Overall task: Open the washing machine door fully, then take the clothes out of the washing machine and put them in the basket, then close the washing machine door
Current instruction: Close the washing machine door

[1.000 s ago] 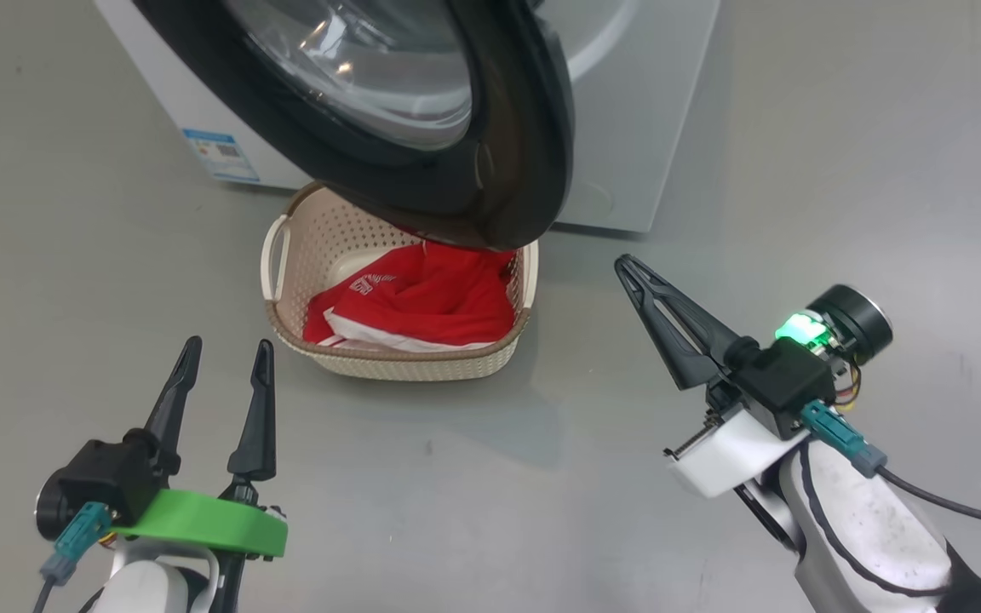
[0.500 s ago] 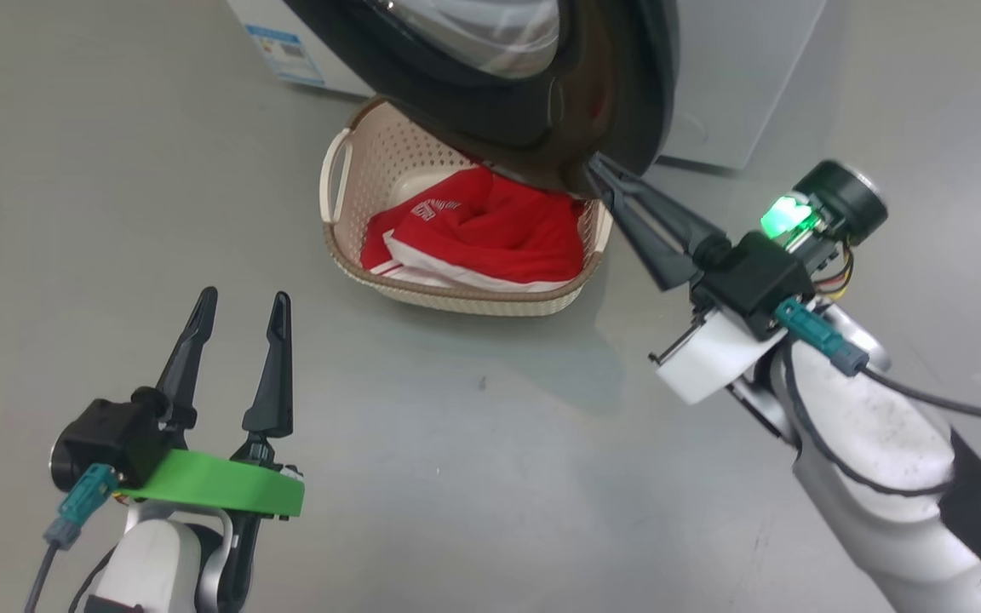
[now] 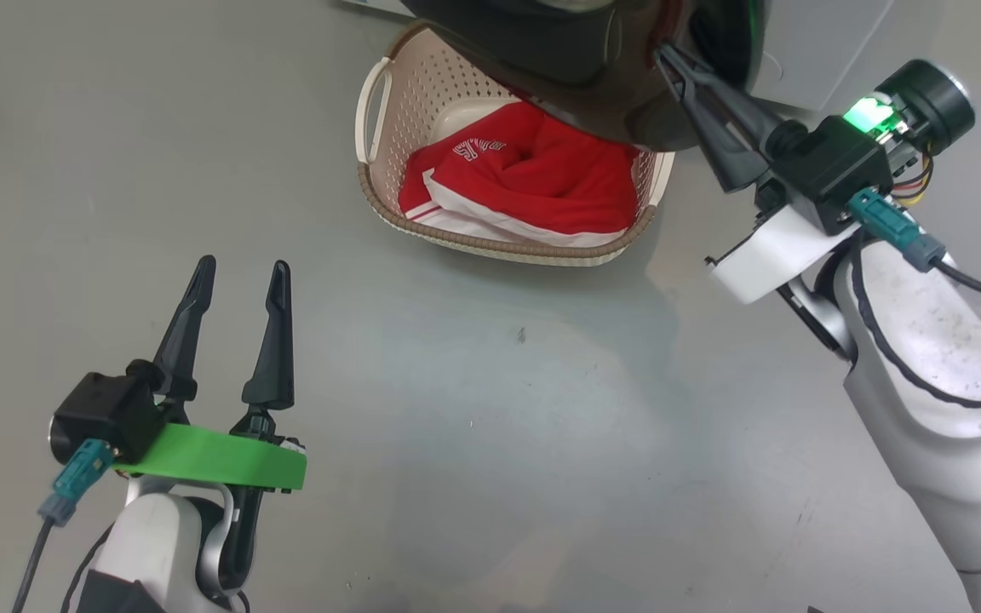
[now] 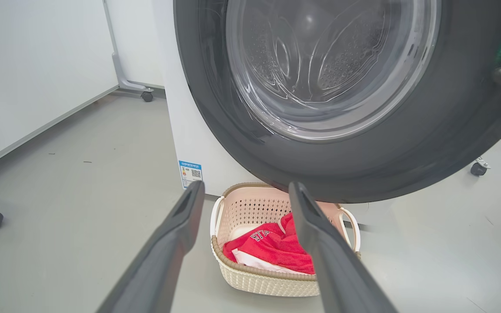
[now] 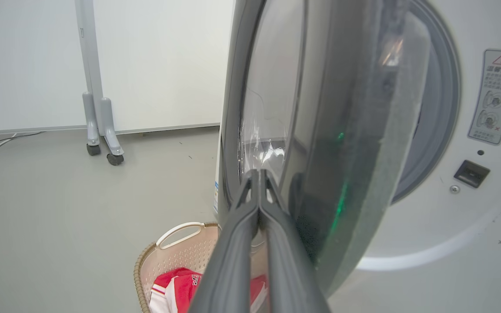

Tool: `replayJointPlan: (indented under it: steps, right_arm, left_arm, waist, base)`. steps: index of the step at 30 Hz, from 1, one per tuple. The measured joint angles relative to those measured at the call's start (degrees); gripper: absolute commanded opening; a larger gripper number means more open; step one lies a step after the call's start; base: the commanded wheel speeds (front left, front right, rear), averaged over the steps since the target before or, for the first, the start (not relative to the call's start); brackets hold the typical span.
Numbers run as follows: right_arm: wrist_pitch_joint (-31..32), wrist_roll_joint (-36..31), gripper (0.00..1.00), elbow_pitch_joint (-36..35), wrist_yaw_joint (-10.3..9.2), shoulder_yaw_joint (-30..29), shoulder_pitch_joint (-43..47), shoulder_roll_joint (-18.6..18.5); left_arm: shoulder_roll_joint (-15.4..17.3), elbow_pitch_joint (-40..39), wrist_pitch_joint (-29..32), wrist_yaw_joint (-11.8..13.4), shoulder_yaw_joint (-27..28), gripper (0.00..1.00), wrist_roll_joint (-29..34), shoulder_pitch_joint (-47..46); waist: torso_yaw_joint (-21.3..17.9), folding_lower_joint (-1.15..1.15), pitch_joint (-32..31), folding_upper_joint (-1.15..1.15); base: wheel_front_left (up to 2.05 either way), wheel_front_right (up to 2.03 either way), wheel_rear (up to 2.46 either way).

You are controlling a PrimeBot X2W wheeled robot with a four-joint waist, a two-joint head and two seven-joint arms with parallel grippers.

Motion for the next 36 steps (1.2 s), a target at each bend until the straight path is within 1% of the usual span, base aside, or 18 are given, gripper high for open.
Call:
replayJointPlan:
  steps: [8, 11, 15, 19, 23, 32, 36]
  right_arm:
    - [0.02, 0.46, 0.0, 1.48, 0.01, -2.11, -3.59, -0.48]
    - [0.37, 2.03, 0.0, 2.55, 0.0, -3.78, -5.58, 0.07]
    - [1.31, 2.04, 0.0, 3.56, -0.02, -5.36, -9.05, -0.7]
    - [2.08, 1.86, 0.0, 4.36, -0.01, -5.76, -12.71, -2.02]
    - [2.82, 1.36, 0.0, 5.23, -0.01, -6.1, -16.19, -2.83]
    - [4.02, 0.29, 0.0, 8.16, -0.03, -7.12, -24.38, -2.78]
    - [4.07, -0.21, 0.0, 9.54, -0.23, -7.6, -26.41, -3.03]
  left_arm:
    - [-0.23, 0.0, 0.0, -0.01, 0.04, 1.0, -0.34, -0.96]
    - [-0.25, -0.08, 0.0, -0.01, 0.14, 1.0, -0.48, -1.44]
    - [-0.43, -0.14, 0.0, -0.01, -0.19, 1.0, -0.71, -2.76]
    - [-0.54, -0.19, 0.0, -0.02, -0.92, 1.0, -1.33, -3.96]
    - [-0.69, -0.32, 0.0, -0.04, -1.64, 1.0, -3.5, -4.98]
    - [-0.75, -0.41, 0.0, -0.05, -2.33, 1.0, -5.76, -7.04]
    - [-0.78, -0.25, 0.0, -0.05, -2.75, 1.0, -6.06, -7.48]
  waist:
    - [0.37, 0.0, 2.36, 0.0]
    - [0.27, 0.0, 3.41, 0.0]
    - [0.15, 0.0, 5.03, 0.0]
    - [0.21, 0.0, 6.8, 0.0]
    - [0.52, 0.0, 8.5, 0.0]
    - [1.34, 0.0, 11.76, 0.0]
    - [1.71, 0.0, 12.43, 0.0]
  base:
    - [0.0, 0.0, 0.0]
    - [0.0, 0.0, 0.0]
    - [0.0, 0.0, 0.0]
    - [0.0, 0.0, 0.0]
    - [0.0, 0.0, 0.0]
    - [0.0, 0.0, 0.0]
    - [0.0, 0.0, 0.0]
